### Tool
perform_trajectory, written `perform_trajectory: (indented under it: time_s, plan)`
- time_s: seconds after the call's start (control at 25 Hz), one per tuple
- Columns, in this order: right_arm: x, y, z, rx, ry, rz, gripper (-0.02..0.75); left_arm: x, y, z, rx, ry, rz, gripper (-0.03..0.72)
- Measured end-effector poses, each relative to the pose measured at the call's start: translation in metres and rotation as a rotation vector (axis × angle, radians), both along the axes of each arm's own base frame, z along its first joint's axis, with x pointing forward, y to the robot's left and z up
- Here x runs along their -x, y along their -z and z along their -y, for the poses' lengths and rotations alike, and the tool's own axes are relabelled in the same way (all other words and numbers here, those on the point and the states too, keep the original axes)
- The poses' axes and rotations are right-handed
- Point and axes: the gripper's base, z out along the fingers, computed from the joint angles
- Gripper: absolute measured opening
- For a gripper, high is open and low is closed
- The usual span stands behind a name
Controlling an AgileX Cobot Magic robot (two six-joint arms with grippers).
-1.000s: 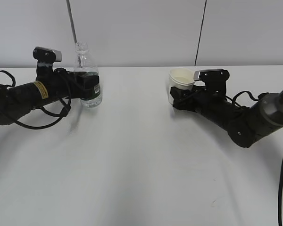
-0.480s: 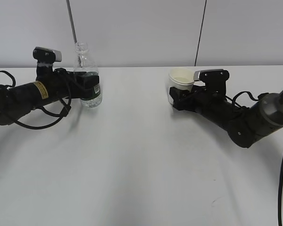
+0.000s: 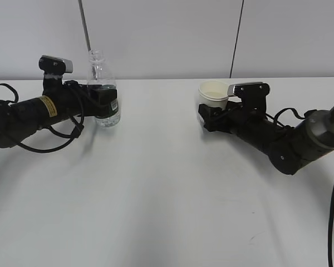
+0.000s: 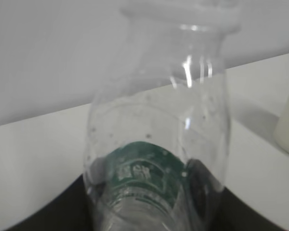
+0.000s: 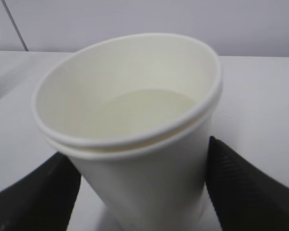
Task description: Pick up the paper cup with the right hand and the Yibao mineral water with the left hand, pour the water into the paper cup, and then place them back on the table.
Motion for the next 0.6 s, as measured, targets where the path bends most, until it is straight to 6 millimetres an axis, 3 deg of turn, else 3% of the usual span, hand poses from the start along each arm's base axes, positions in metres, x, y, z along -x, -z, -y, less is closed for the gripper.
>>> perform_trajectory:
  time_s: [0.32, 0.6]
  plan:
    - [0.0000, -0.0002, 0.0000, 0.003, -0.001, 0.003, 0.586, 0.0000, 0.0000, 0.0000, 0.000, 0.000, 0.000, 0.322]
    - [-0.0001, -0.0017, 0.0004, 0.015, 0.001, -0.018, 0.630, 0.0000, 0.0000, 0.0000, 0.000, 0.000, 0.000, 0.322]
